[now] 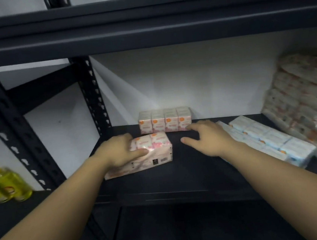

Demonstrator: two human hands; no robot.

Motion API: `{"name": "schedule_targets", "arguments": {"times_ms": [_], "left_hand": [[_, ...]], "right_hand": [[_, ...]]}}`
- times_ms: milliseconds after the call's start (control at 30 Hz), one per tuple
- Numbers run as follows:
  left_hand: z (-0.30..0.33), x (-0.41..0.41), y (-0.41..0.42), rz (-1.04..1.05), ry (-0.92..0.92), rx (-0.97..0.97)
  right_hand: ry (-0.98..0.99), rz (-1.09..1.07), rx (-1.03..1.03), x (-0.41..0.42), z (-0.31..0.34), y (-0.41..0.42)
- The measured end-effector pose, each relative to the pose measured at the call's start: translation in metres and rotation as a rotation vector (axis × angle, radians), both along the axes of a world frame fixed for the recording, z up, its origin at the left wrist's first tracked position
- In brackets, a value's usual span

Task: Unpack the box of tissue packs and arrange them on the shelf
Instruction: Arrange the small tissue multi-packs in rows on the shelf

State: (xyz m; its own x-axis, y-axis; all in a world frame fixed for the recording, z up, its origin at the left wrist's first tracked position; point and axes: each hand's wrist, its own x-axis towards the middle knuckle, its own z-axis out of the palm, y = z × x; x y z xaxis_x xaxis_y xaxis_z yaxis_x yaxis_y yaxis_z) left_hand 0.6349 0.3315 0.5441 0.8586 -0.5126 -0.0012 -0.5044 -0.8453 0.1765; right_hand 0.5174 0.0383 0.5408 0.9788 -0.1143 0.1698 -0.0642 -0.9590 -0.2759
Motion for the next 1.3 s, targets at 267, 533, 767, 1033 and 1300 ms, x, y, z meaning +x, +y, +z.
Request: {"name": "schedule_targets", "arguments": {"times_ms": [267,533,767,1033,1300], "left_hand": [[-0.023,-0.030,-0.044,-0.152,-0.325,-0.155],[-0.033,-0.038,-0.025,-0.208,-0.282,-0.038],[-0.032,-0.022,-0.051,-0.091,-0.232,-0.006],[-0.026,-0.007,-0.100,-0.118,-0.261,-0.044],[-0.034,-0.011,-0.160,-0.245,-0.290,-0.126]], "right_hand": [[0.016,0.088,0.175,0.016,-0.002,0.029],[0.000,0.135,-0.018,-0.005,-0.008,0.019],[0.099,-0.209,-0.172,-0.020,0.004,-0.048],[0.313,-0.344,-0.133,-0.048,-0.009,-0.069],[0.289,-0.453,-0.100,-0.079,-0.015,-0.084]]}}
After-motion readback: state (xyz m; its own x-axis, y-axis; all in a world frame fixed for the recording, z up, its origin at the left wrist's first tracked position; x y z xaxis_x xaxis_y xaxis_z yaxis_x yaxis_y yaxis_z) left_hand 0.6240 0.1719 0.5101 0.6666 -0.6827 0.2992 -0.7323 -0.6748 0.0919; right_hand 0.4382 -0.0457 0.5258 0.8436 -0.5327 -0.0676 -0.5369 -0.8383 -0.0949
